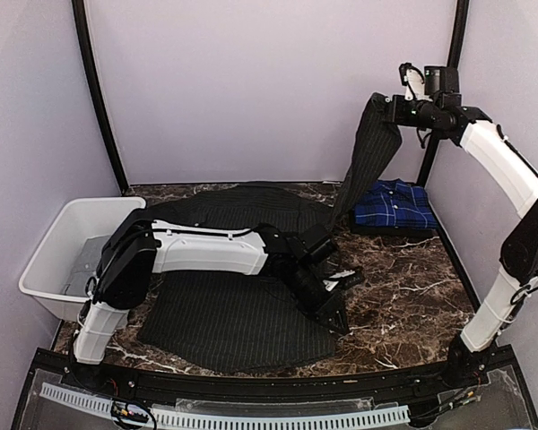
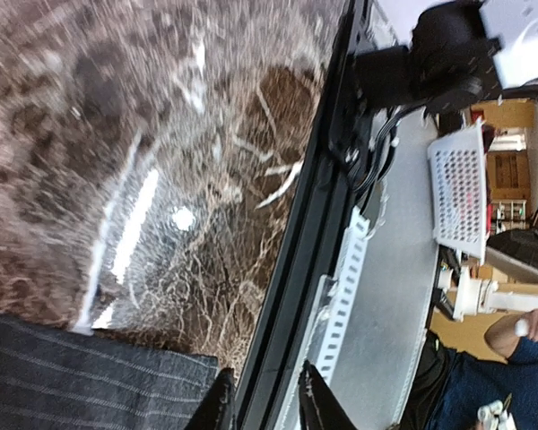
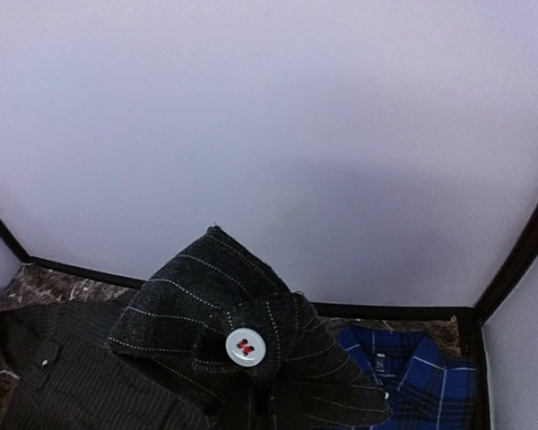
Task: Fold and stack the long sleeve shirts
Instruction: Fold the sleeve at the center of the board, then pick up the sleeve from the center of the board, then pick up the corner of the shirt from the center of the board.
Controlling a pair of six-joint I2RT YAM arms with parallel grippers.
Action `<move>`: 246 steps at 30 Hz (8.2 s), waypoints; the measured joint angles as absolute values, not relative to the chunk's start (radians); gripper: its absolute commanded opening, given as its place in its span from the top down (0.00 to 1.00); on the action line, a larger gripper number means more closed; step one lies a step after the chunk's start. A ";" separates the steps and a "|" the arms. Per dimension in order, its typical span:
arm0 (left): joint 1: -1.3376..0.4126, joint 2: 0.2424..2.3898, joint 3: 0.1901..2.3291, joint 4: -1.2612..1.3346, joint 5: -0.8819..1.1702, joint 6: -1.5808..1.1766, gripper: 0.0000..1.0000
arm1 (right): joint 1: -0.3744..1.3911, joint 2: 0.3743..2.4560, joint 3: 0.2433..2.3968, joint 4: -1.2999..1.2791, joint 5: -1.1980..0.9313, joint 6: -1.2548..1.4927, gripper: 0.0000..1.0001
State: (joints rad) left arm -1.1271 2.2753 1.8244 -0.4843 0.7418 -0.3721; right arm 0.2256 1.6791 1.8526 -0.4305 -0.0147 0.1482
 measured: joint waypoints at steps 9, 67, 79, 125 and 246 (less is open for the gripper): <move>-0.908 1.913 1.587 -0.365 0.632 -0.477 0.69 | 0.436 1.645 1.647 -0.357 -0.277 0.088 1.00; -0.993 2.154 1.632 -0.542 -0.046 -0.326 0.41 | 0.681 1.513 0.889 -0.171 -0.049 0.451 0.41; -1.002 2.177 1.638 -0.556 -0.098 -0.326 0.56 | 0.681 1.493 0.858 -0.157 -0.048 0.474 0.42; -1.002 2.192 1.658 -0.574 -0.106 -0.321 0.58 | 0.777 1.348 0.688 -0.226 -0.033 0.604 0.44; -0.373 2.011 2.230 -0.535 0.305 -0.382 1.00 | 1.126 1.240 0.542 -0.499 0.061 1.061 0.89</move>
State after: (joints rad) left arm -0.3733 2.0109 2.2303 -0.5354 0.3046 -0.3824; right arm 1.1255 1.2396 0.5415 -0.4988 0.0608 1.0611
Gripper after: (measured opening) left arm 0.005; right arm 0.223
